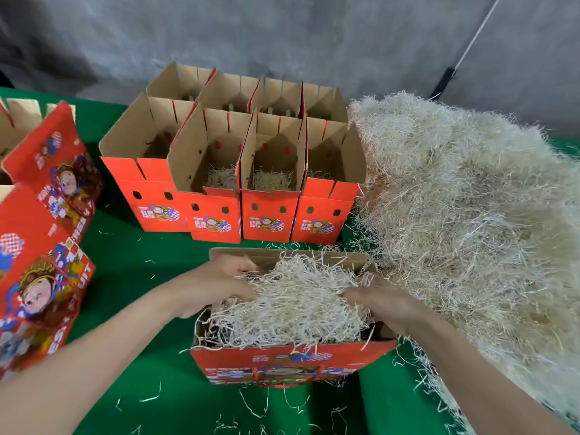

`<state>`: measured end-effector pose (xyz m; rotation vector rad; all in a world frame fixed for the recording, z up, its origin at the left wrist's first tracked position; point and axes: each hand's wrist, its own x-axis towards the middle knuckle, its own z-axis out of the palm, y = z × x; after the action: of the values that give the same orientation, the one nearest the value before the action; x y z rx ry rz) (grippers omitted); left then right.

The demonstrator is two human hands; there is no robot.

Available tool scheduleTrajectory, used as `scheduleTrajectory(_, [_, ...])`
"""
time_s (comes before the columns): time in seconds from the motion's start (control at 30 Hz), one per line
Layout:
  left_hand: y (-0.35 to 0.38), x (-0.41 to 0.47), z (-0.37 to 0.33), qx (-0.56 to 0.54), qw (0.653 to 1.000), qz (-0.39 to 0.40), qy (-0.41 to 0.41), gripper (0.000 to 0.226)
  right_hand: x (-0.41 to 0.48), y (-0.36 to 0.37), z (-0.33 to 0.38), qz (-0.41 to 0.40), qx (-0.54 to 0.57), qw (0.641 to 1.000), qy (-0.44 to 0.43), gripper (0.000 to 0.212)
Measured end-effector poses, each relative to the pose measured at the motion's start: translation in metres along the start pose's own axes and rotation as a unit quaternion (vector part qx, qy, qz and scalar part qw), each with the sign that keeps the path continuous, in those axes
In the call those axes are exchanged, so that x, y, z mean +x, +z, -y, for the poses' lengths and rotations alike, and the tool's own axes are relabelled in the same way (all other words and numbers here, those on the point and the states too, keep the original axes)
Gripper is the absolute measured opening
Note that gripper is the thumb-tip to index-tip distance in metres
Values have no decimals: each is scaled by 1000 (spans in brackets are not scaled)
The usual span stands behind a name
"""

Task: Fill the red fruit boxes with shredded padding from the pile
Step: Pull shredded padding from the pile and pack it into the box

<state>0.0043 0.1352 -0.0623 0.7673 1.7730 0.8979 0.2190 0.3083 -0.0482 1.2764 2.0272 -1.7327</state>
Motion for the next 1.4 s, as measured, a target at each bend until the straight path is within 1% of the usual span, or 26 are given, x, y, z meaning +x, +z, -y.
scheduleTrajectory(0.03, [-1, 0, -3, -11, 1000, 22, -8, 52, 0, 0, 1, 3, 9, 1000, -4, 75])
scheduleTrajectory(0.07, [-1, 1, -6, -20, 999, 46, -15, 68, 0, -1, 3, 3, 30, 999, -21, 59])
scheduleTrajectory(0.1, [1, 2, -9, -24, 997, 72, -27, 85, 0, -1, 5, 19, 58, 998, -34, 36])
scheduleTrajectory(0.13, [5, 3, -11, -15, 994, 98, -42, 95, -3, 2, 9, 55, 79, 994, -40, 21])
scheduleTrajectory(0.17, [12, 3, -15, 0, 992, 118, -46, 92, -4, 5, 13, 100, 97, 989, -50, 30])
scheduleTrajectory(0.2, [21, 4, -17, 20, 992, 120, -40, 76, -6, 9, 18, 136, 100, 984, -53, 39])
scheduleTrajectory(0.27, [38, 10, -18, 55, 996, 59, -28, 49, -8, 18, 20, 160, 57, 984, -53, 55])
scheduleTrajectory(0.33, [43, 17, -17, -2, 999, -9, -42, 41, -6, 20, 17, 140, 11, 988, -66, 62])
scheduleTrajectory(0.4, [32, 15, -18, -50, 995, -70, -43, 33, -11, 13, 12, 91, 22, 994, -47, 74])
scheduleTrajectory(0.47, [15, 13, -11, -5, 993, -115, -13, 26, -16, 0, 7, 53, 52, 997, -18, 101])
scheduleTrajectory(0.57, [4, 4, -5, 69, 992, -104, 13, 9, -22, -16, -3, 46, -5, 999, -17, 115])
scheduleTrajectory(0.63, [3, 5, -4, 106, 986, -125, 29, 22, -20, -25, -5, 33, 32, 999, -3, 122])
scheduleTrajectory(0.7, [-1, 4, -6, 133, 979, -142, 56, 32, -20, -31, -4, 11, 109, 994, 25, 112])
scheduleTrajectory(0.77, [-8, 2, -7, 159, 970, -167, 73, 39, -20, -36, -1, -2, 91, 996, 15, 99])
scheduleTrajectory(0.8, [-10, 0, -8, 153, 971, -168, 73, 40, -20, -37, -3, -20, 57, 998, 10, 103])
scheduleTrajectory(0.83, [-11, 0, -7, 123, 977, -163, 60, 42, -21, -36, -2, -39, 25, 999, 3, 106])
scheduleTrajectory(0.9, [-9, 2, -6, 4, 991, -135, 20, 40, -20, -34, 3, -47, 89, 995, -15, 98])
scheduleTrajectory(0.97, [-3, 1, -9, -150, 985, -73, -36, 32, -19, -30, 9, 6, 182, 983, -35, 75])
scheduleTrajectory(1.0, [1, 0, -12, -200, 978, -21, -56, 38, -18, -26, 11, 42, 190, 979, -53, 58])
scheduleTrajectory(1.03, [5, 0, -16, -215, 974, 27, -67, 50, -17, -22, 14, 72, 185, 978, -67, 51])
scheduleTrajectory(1.1, [16, 3, -21, -192, 975, 82, -78, 80, -13, -13, 17, 123, 174, 974, -81, 63])
scheduleTrajectory(1.17, [28, 11, -27, -159, 977, 104, -101, 121, -7, 0, 18, 138, 132, 978, -87, 60])
scheduleTrajectory(1.2, [36, 15, -30, -134, 980, 97, -109, 130, -5, 6, 18, 122, 128, 981, -80, 56])
scheduleTrajectory(1.27, [49, 21, -31, -90, 988, 59, -106, 123, -2, 15, 17, 86, 127, 986, -65, 37])
scheduleTrajectory(1.33, [51, 26, -28, -78, 992, 13, -103, 107, -3, 14, 14, 46, 118, 991, -51, 24])
scheduleTrajectory(1.4, [40, 28, -20, -71, 992, -31, -100, 99, -6, 1, 8, -11, 156, 987, -27, 30])
